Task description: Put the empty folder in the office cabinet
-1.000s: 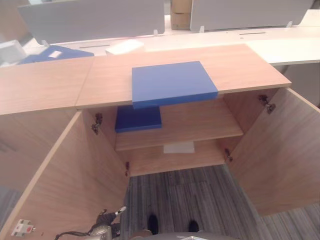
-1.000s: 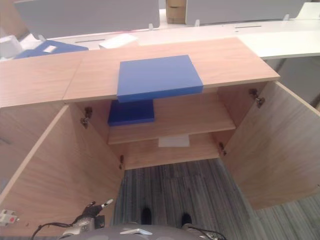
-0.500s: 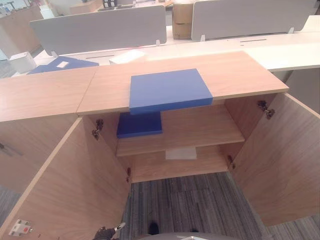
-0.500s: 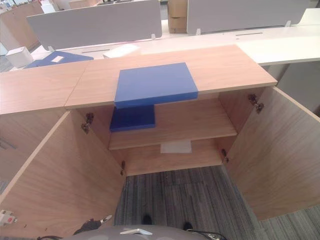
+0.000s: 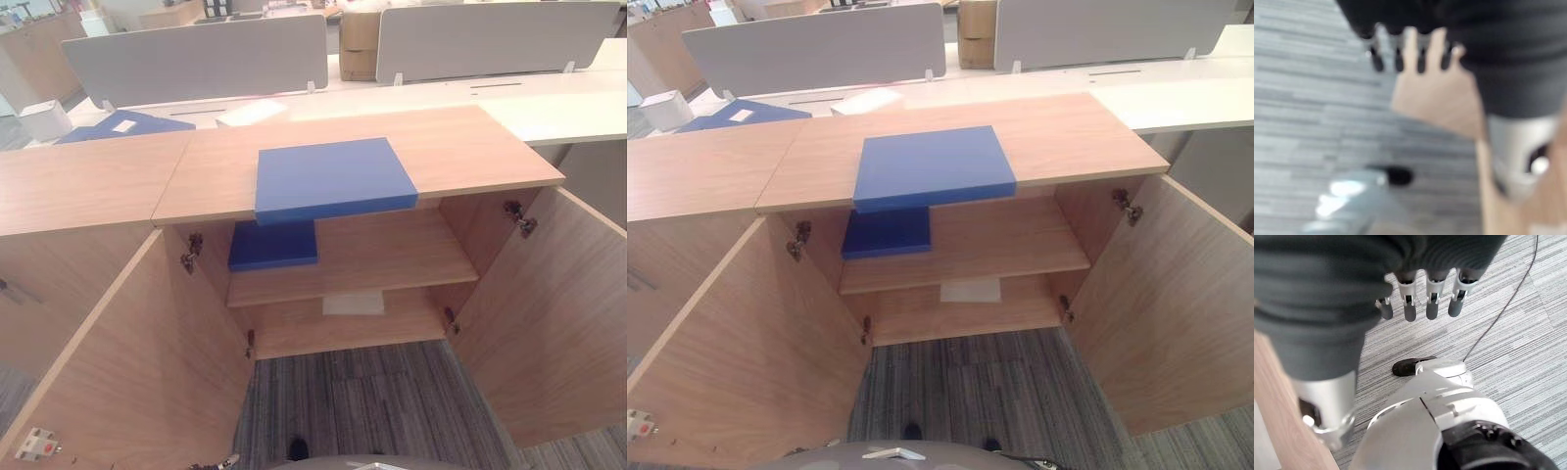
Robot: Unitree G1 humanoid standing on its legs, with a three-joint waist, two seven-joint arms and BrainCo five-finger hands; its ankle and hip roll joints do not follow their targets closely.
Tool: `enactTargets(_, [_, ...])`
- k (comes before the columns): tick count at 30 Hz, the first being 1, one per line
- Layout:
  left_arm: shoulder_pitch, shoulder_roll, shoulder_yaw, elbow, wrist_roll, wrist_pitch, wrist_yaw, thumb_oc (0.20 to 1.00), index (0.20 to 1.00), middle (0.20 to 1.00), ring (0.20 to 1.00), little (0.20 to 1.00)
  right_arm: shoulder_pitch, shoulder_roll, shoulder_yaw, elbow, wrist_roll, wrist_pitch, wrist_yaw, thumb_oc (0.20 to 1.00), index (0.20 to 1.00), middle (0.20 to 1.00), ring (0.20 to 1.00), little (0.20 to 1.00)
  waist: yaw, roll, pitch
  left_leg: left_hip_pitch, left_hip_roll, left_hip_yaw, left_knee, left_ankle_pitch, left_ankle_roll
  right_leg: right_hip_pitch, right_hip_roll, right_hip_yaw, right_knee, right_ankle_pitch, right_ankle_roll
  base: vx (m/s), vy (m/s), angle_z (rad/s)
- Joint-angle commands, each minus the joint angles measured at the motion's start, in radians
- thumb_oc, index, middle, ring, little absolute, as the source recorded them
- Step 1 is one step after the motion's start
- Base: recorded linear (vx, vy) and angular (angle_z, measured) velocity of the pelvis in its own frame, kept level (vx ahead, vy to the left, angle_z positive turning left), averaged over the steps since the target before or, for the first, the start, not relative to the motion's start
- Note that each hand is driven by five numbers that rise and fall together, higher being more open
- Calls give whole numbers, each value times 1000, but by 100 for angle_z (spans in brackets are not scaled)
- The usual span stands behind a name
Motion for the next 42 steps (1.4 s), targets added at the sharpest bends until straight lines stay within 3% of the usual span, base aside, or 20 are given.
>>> enactTargets(1, [-82,27,18,24,35,-23,6,1000,1000,1000,1000,1000,-57,-1,26,16,36,16,-5,1000,1000,1000,1000,1000,9,-36,51,21,-55,23,1,-115,36,8,-7,-5,2,-84,58,0,0,0])
enactTargets(16, [-84,27,12,-19,44,-91,-6,1000,1000,1000,1000,1000,-54,2,31,13,36,17,-17,1000,1000,1000,1000,1000,4,-37,52,26,-47,28,1,-117,31,8,-2,-1,2,-85,56,2,-3,0])
enactTargets(18, [-110,42,-12,-125,91,-109,95,1000,1000,1000,1000,1000,-49,-4,36,2,25,23,-17,1000,1000,1000,1000,1000,-2,-38,52,30,-44,34,1,-119,29,9,-1,3,2,-85,56,0,0,0])
enactTargets(21, [-125,52,-20,-165,133,-106,150,1000,1000,1000,1000,1000,-48,-4,40,-2,25,25,-20,1000,1000,1000,1000,1000,-5,-38,51,32,-43,35,1,-119,28,9,0,5,2,-84,57,0,0,0])
enactTargets(24, [-197,121,-70,-381,293,-62,344,1000,1000,1000,1000,1000,-47,-9,54,-18,30,38,-27,1000,1000,1000,1000,1000,-11,-38,47,35,-42,38,1,-120,26,10,2,10,2,-84,57,0,0,0])
enactTargets(26, [-251,209,-102,-588,481,25,444,1000,1000,1000,1000,1000,-46,-13,57,-22,36,44,-28,1000,1000,1000,1000,1000,-8,-37,46,36,-41,35,1,-122,25,13,1,10,2,-85,56,0,0,0])
enactTargets(27, [-280,253,-105,-690,556,85,456,1000,1000,1000,1000,1000,-46,-14,56,-21,38,44,-27,1000,1000,1000,1000,1000,-5,-37,45,35,-41,33,1,-123,24,13,0,9,2,-85,56,0,0,0])
enactTargets(28, [-280,253,-105,-690,556,85,456,1000,1000,1000,1000,1000,-46,-14,56,-21,38,44,-27,1000,1000,1000,1000,1000,-5,-37,45,35,-41,33,1,-123,24,13,0,9,2,-85,56,0,0,0])
enactTargets(29, [-308,284,-107,-770,657,123,461,1000,1000,1000,1000,1000,-45,-15,56,-17,39,42,-23,1000,1000,1000,1000,1000,-3,-38,43,34,-41,29,1,-123,24,14,0,7,2,-85,55,0,0,0])
enactTargets(30, [-356,333,-92,-913,798,209,445,1000,1000,1000,1000,1000,-41,-12,56,-8,39,35,-18,1000,1000,1000,1000,1000,0,-39,39,33,-41,25,1,-124,24,16,-1,3,2,-87,56,0,0,0])
enactTargets(31, [-382,355,-85,-966,889,227,425,1000,1000,1000,1000,1000,-38,-11,57,-4,42,30,-15,1000,1000,1000,1000,1000,0,-41,36,32,-39,22,1,-124,23,17,-1,2,2,-87,57,0,0,0])
enactTargets(37, [-404,373,-79,-1003,949,239,409,1000,1000,1000,1000,1000,-36,-11,56,-1,41,27,-11,1000,1000,1000,1000,1000,-1,-42,32,32,-39,21,1,-125,23,18,-1,2,2,-88,58,1,-2,2])
enactTargets(38, [-518,481,-62,-1102,1149,254,385,1000,1000,1000,1000,1000,-19,-13,48,4,13,16,3,1000,1000,1000,1000,1000,-15,-43,12,31,-36,19,1,-127,19,18,-2,10,2,-87,64,0,0,0])
enactTargets(42, [-606,537,-83,-1091,1226,264,350,1000,1000,1000,1000,1000,-5,-17,38,-1,-10,23,9,1000,1000,1000,1000,1000,-32,-41,-3,33,-33,23,1,-130,15,18,-3,22,2,-85,69,12,1,2])
